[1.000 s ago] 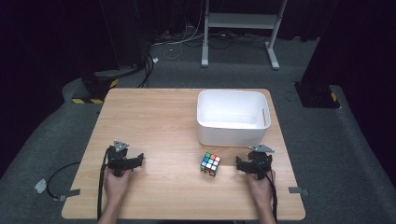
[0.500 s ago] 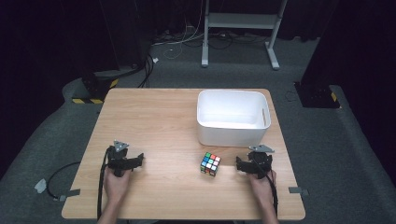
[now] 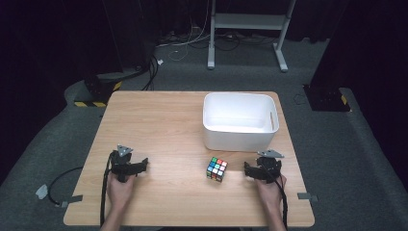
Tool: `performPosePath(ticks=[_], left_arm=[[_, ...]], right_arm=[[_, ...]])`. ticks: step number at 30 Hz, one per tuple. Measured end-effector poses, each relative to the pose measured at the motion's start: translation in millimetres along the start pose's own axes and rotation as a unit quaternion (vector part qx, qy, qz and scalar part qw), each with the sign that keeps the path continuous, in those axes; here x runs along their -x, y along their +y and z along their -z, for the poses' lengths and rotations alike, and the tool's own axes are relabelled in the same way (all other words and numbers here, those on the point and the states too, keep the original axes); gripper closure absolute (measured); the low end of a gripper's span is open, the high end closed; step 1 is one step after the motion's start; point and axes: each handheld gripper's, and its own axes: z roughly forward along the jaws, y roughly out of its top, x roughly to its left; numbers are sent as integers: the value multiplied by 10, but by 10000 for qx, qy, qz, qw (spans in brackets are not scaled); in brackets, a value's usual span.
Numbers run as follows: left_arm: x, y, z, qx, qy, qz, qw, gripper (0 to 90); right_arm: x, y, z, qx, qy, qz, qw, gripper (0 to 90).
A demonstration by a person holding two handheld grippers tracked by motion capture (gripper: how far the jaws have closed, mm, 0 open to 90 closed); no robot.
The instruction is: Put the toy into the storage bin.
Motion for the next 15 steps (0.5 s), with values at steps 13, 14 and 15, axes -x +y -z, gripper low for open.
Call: performPosePath(ticks=[13, 14, 15], left_arm=[[1, 1, -1, -2, 5, 3, 10000, 145], [1, 1, -1, -2, 6, 1, 10000, 145], [1, 1, -1, -2, 6, 2, 10000, 145]], right_arm=[[37, -198, 311, 324, 172, -4, 9993, 158], [28, -210, 331, 380, 210, 1, 9991, 161], [18, -218, 345, 405, 248, 12, 9989, 161]])
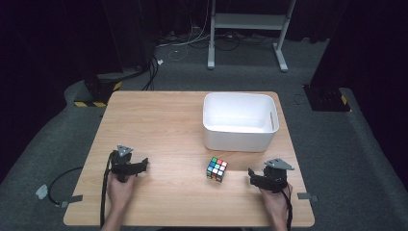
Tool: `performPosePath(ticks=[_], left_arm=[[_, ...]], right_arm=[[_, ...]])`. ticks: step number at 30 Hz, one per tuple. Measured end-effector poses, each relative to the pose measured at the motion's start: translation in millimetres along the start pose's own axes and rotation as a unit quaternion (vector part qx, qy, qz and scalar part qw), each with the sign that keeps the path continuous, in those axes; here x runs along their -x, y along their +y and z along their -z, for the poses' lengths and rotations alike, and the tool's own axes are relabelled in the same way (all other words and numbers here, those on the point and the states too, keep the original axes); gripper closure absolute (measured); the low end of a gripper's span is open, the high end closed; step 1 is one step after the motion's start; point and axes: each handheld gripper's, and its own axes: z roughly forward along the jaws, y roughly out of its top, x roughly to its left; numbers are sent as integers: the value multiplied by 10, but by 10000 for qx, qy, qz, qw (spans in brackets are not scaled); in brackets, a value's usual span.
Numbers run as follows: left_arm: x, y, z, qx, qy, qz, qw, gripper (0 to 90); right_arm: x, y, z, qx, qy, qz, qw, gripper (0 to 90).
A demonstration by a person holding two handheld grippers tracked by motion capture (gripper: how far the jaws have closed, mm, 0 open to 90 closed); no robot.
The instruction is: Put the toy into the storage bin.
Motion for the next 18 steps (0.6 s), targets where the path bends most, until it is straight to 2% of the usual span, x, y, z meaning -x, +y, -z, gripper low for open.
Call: performPosePath(ticks=[18], left_arm=[[2, 0, 0, -4, -1, 2, 10000, 144]], right_arm=[[-212, 7, 147, 146, 320, 300, 9989, 145]])
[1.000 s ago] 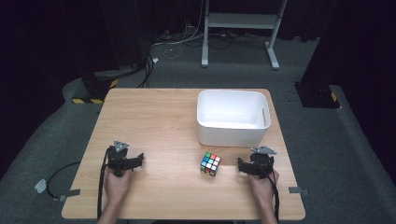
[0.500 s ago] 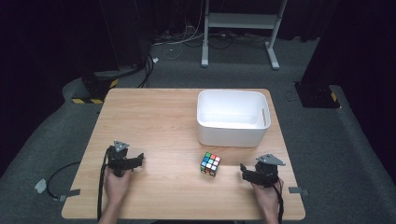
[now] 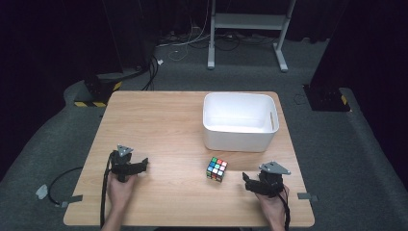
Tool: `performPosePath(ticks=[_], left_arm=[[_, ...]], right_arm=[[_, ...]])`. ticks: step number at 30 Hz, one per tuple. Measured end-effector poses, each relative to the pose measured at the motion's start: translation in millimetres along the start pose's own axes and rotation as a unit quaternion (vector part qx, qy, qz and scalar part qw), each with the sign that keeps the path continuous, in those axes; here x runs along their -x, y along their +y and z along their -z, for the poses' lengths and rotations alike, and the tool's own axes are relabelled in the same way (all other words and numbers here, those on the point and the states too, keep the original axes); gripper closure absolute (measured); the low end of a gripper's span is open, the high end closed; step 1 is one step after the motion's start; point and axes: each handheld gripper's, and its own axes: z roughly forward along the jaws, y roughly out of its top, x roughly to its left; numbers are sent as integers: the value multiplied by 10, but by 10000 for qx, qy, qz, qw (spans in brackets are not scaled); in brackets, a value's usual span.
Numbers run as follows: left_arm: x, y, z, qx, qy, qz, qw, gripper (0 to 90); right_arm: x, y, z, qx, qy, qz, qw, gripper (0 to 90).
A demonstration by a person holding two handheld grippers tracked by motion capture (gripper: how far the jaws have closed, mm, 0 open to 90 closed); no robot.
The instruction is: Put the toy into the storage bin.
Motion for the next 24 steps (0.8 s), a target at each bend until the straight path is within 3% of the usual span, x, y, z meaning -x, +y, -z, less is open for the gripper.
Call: performPosePath(ticks=[5, 15, 24], left_arm=[[-1, 0, 0, 0, -9, -1, 10000, 145], [-3, 1, -1, -3, -17, -17, 10000, 141], [-2, 1, -1, -2, -16, -15, 10000, 141]], right_arm=[[-39, -2, 39, 116, 105, -10, 9999, 142], [-207, 5, 66, 129, 375, 264, 9989, 139], [-323, 6, 116, 230, 613, 336, 9973, 138]])
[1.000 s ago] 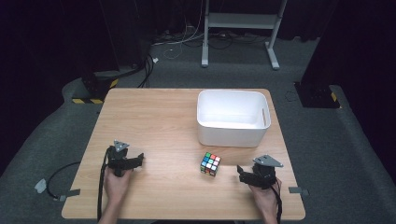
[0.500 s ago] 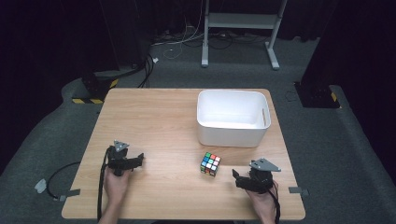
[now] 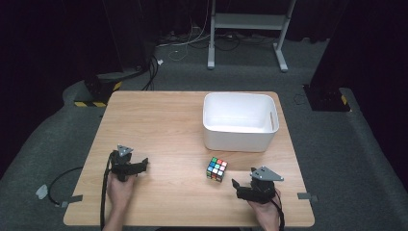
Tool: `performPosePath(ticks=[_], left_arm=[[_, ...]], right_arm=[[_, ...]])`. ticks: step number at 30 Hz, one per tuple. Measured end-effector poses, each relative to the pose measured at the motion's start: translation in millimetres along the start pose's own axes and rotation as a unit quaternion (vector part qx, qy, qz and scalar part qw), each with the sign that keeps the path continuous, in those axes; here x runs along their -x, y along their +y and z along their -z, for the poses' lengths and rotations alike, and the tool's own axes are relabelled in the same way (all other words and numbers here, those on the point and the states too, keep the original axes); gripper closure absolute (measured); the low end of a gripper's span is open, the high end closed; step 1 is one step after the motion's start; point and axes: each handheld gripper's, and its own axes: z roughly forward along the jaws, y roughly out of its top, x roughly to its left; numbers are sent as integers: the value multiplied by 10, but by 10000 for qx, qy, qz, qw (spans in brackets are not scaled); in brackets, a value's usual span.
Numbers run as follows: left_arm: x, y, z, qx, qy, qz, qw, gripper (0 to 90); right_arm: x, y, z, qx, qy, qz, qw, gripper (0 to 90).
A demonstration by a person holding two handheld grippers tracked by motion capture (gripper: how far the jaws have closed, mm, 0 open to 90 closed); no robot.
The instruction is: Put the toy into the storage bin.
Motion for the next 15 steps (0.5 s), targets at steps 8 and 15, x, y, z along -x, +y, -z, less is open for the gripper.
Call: performPosePath(ticks=[8, 15], left_arm=[[3, 0, 1, -3, 11, 9, 10000, 141], [5, 0, 0, -2, 12, 20, 10000, 141]], right_arm=[[-73, -73, -26, -147, 74, -6, 9999, 135], [-164, -9, -78, -83, 272, 135, 9995, 127]])
